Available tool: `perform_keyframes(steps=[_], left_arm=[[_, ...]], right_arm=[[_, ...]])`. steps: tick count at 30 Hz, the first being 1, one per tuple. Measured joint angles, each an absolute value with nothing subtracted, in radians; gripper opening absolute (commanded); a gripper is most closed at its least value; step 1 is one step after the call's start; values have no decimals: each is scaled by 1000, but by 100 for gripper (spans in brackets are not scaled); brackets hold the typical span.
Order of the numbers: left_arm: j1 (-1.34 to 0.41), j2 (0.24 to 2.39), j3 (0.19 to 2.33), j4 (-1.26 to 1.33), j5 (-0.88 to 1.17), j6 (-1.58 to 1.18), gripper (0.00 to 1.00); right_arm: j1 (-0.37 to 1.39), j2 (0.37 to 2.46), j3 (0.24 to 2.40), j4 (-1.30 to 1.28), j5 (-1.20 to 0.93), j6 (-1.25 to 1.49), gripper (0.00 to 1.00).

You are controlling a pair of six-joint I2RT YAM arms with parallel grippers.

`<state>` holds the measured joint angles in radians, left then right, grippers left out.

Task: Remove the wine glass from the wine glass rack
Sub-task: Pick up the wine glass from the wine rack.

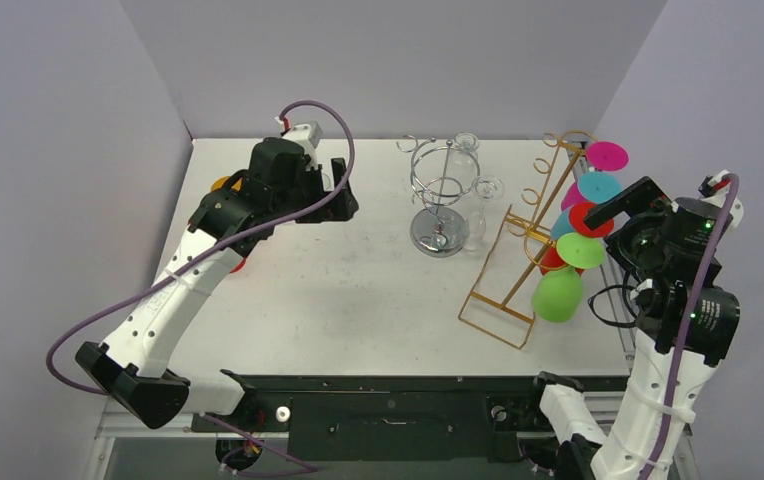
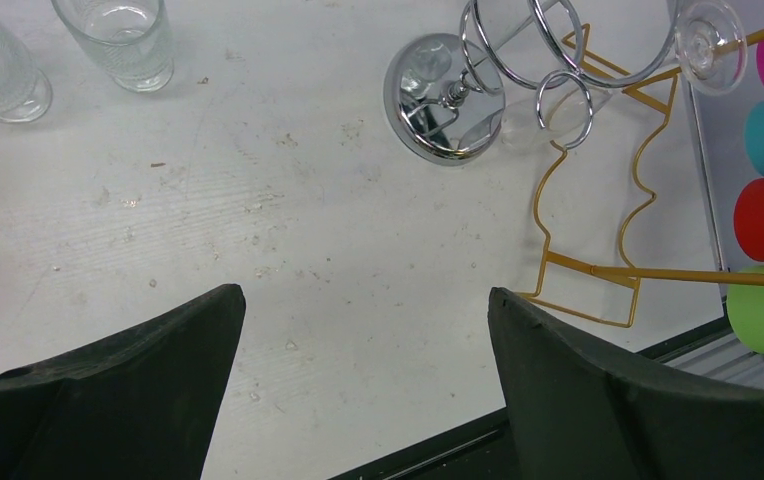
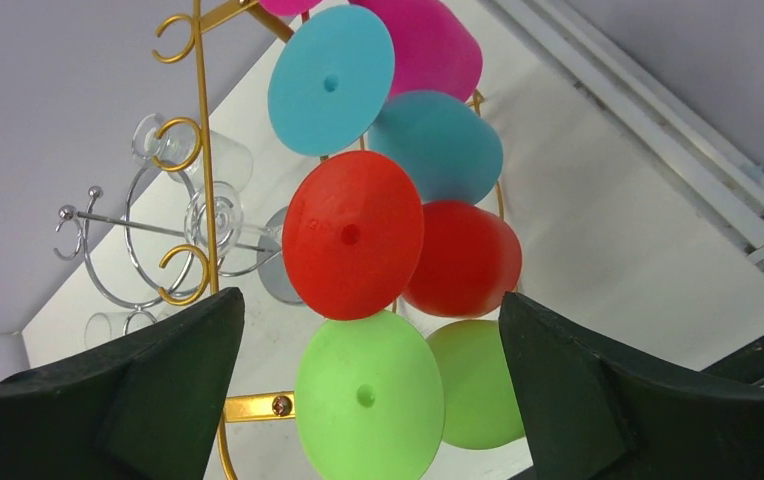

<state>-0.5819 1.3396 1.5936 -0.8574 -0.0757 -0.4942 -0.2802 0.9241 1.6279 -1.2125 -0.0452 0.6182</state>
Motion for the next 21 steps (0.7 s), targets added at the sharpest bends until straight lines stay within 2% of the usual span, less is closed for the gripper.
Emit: perform_keyframes(steps=[9,15,21], left_arm=[[-597,1304,1521,-803,-19,-501,89],[-600,1277,1477,-765,32,-505,90],[-601,1259,1441,-733,71,-505,90]], right_arm=[[-378,860,1535,-1201,-146,671,79],[-401,776,1499,-1209,-141,712,59],[-406,734,1449,-1207,-144,764,49]])
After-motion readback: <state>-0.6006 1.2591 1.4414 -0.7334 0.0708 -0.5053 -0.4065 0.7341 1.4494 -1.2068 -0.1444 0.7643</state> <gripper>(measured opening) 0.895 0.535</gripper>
